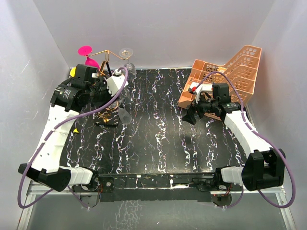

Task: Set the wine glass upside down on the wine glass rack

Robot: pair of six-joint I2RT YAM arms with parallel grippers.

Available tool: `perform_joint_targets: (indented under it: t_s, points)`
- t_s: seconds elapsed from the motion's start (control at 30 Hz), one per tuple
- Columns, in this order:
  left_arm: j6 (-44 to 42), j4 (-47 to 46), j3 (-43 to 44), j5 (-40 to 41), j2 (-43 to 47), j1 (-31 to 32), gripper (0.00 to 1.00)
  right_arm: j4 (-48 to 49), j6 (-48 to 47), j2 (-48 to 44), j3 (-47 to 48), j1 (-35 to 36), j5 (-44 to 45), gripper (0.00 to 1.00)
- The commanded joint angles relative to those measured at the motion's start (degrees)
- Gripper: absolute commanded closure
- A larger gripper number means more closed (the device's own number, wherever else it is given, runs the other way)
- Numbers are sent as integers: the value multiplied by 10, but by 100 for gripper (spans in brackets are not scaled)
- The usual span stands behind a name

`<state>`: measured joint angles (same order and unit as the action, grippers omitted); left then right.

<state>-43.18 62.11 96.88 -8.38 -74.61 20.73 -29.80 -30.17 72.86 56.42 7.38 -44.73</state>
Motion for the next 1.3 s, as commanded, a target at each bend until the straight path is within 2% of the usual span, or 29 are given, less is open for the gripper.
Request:
perform_joint_targets:
  t_s: [0.0,0.53,0.93,1.13,1.27]
  points:
    - [15,-17,13,-6,2,-3,50,11,-10,0,14,-1,-2,1]
    - [42,-43,20,8,4,-2,49,11,-10,-1,14,-1,-1,1]
    - [90,-91,32,58,5,-11,44,25,13,-2,17,-2,30,1]
    - [174,-173,31,134,16,-48,26,48,97,-11,74,-2,159,2]
    - [234,-226,11,186,36,-86,4,53,133,-9,136,-2,282,1]
